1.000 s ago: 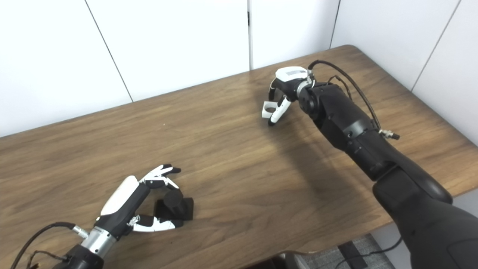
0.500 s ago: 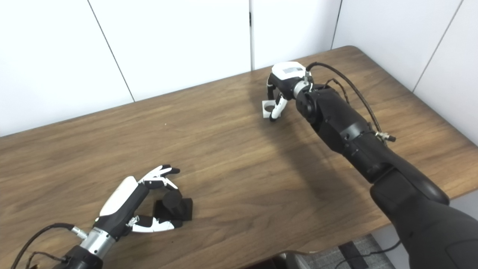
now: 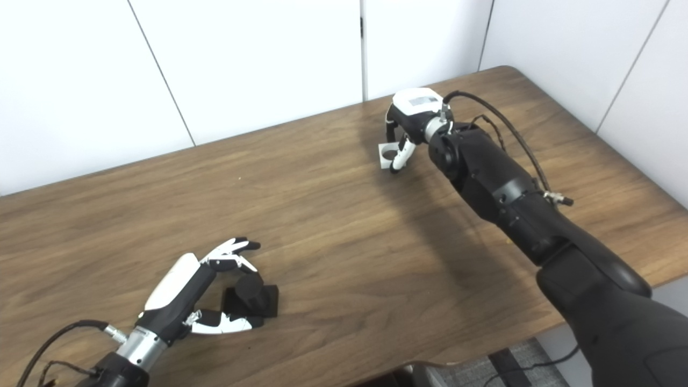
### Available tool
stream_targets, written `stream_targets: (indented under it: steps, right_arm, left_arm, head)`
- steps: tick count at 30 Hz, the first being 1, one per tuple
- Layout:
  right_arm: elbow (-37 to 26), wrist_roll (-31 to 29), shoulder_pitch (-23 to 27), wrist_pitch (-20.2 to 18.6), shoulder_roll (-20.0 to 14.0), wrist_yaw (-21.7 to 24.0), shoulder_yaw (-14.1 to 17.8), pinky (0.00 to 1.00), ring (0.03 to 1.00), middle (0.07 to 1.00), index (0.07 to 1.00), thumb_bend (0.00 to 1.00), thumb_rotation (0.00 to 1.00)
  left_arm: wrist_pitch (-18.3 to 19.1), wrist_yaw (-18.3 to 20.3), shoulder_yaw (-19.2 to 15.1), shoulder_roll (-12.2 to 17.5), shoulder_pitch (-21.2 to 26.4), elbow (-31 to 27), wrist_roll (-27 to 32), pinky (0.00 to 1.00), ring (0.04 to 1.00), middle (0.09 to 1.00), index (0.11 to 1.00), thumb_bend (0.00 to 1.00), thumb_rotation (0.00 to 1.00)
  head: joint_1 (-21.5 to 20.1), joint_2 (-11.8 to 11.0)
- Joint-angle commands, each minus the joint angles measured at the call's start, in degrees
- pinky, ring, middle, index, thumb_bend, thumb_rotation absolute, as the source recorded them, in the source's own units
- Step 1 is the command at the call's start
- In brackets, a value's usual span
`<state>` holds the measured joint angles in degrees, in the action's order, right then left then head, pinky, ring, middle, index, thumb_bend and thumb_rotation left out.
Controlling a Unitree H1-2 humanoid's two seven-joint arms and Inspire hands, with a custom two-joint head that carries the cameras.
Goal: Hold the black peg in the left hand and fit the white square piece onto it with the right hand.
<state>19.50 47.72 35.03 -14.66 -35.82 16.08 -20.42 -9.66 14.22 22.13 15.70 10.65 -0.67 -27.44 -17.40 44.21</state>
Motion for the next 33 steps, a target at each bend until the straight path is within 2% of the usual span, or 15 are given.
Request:
stream_targets:
  steps: [1, 3, 7, 10, 17, 22, 26, 33]
  right_arm:
    - [-3.38, -1.65, 0.01, 0.67, -1.42, 0.98, 1.49, 0.70, 0.792, 0.761, 0.484, 0.52, 0.14]
    - [-6.00, -3.03, 0.28, 0.35, -1.17, 1.45, 2.79, 0.68, 0.799, 0.771, 0.485, 0.52, 0.14]
    - [-10.56, -3.68, 1.15, -1.03, -1.21, 3.66, 4.14, 0.71, 0.817, 0.788, 0.487, 0.51, 0.14]
    - [-13.21, -3.96, 1.55, -0.04, -1.45, 3.59, 5.02, 0.68, 0.809, 0.776, 0.486, 0.52, 0.14]
    - [-21.11, -4.09, 1.51, 0.14, -2.27, 6.91, 6.31, 0.70, 0.807, 0.769, 0.486, 0.51, 0.14]
    - [-26.64, -6.13, 0.14, 2.34, -2.62, 8.32, 7.50, 0.68, 0.787, 0.760, 0.485, 0.51, 0.14]
    - [-29.41, -7.92, -0.83, 4.32, -2.69, 8.73, 8.01, 0.67, 0.795, 0.774, 0.484, 0.52, 0.14]
    - [-34.05, -12.14, -1.88, 7.17, -2.42, 10.35, 8.95, 0.70, 0.815, 0.768, 0.482, 0.52, 0.14]
  left_arm:
    - [4.16, 2.57, 0.26, 1.82, -1.33, 1.21, -2.09, 0.86, 0.943, 0.876, 0.492, 0.52, 0.07]
    - [4.35, 2.80, 0.20, 1.89, -1.21, 1.40, -1.82, 0.87, 0.949, 0.880, 0.492, 0.52, 0.07]
    - [4.25, 2.75, 0.09, 1.92, -1.07, 1.72, -1.75, 0.87, 0.952, 0.883, 0.491, 0.52, 0.06]
    - [3.99, 2.63, 0.07, 1.97, -0.91, 2.04, -1.73, 0.87, 0.952, 0.883, 0.491, 0.52, 0.06]
    - [4.67, 2.89, 0.10, 2.05, -0.80, 1.81, -1.95, 0.87, 0.952, 0.883, 0.492, 0.52, 0.07]
    - [5.34, 3.02, 0.48, 1.38, -0.66, 1.38, -2.23, 0.86, 0.957, 0.888, 0.492, 0.52, 0.06]
    - [5.96, 2.66, 1.26, 0.17, -0.20, 2.16, -2.93, 0.90, 0.960, 0.889, 0.492, 0.52, 0.07]
    - [6.04, 1.21, 2.64, -1.57, 1.03, 4.55, -5.34, 0.90, 0.959, 0.886, 0.492, 0.52, 0.08]
  head:
    - [-0.02, -0.05]
    - [0.01, -0.16]
    - [0.10, -0.35]
    - [-0.02, -0.34]
    - [0.71, -0.14]
    - [6.68, 0.79]
    - [13.49, 1.53]
    - [21.11, 2.08]
